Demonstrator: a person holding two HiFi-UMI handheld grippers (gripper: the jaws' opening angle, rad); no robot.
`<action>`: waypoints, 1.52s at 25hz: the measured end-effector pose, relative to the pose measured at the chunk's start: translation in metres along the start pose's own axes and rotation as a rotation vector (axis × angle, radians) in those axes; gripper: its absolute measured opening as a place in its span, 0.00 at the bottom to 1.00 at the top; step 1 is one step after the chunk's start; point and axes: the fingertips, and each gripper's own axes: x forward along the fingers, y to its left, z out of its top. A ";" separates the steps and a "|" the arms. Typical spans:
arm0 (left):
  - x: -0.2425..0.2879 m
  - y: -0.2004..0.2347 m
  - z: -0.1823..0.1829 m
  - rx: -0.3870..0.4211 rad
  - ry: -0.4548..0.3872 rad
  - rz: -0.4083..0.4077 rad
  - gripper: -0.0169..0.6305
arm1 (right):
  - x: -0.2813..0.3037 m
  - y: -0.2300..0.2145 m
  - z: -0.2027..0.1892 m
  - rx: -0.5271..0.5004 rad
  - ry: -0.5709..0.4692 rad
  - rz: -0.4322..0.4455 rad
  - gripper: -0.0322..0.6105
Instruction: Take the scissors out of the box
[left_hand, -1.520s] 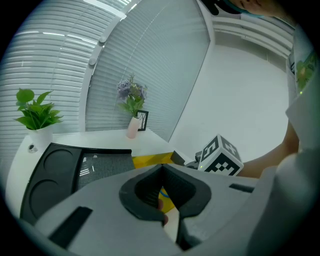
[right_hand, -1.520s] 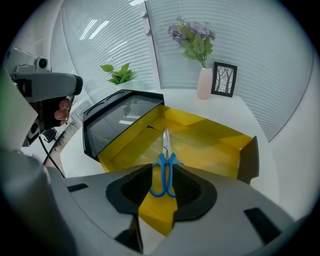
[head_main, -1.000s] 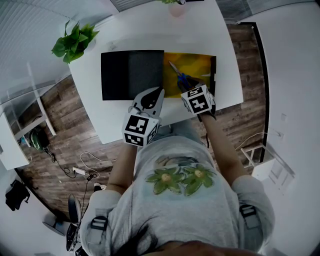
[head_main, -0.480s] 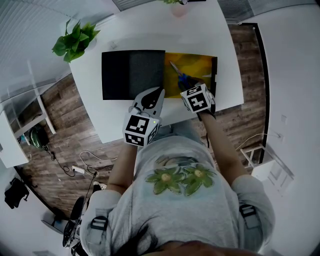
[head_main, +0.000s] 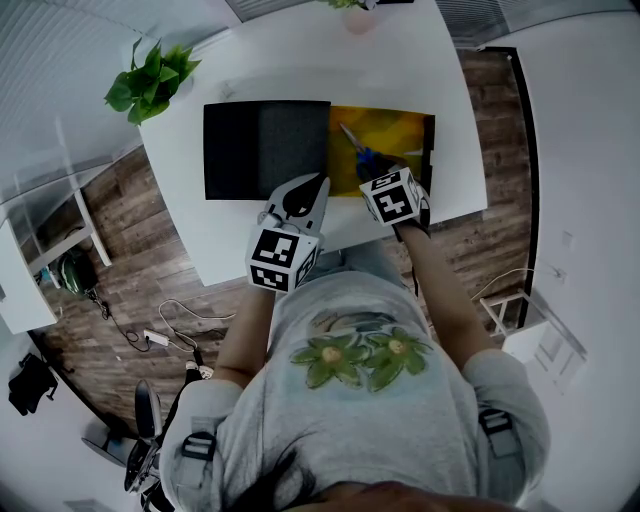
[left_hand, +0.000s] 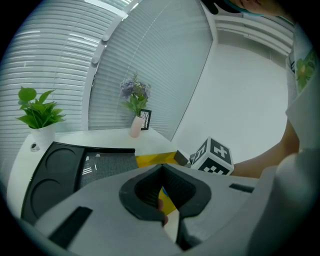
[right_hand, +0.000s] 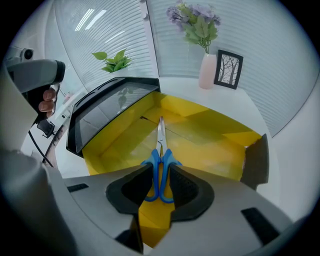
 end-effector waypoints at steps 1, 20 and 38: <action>0.001 0.000 0.000 0.001 0.001 0.001 0.04 | 0.000 0.000 0.000 0.000 0.001 0.000 0.21; -0.003 -0.005 0.010 0.020 -0.019 0.005 0.04 | -0.011 -0.001 0.008 0.008 -0.055 0.022 0.19; -0.012 -0.013 0.017 0.048 -0.030 0.022 0.04 | -0.030 -0.002 0.012 0.000 -0.116 0.026 0.18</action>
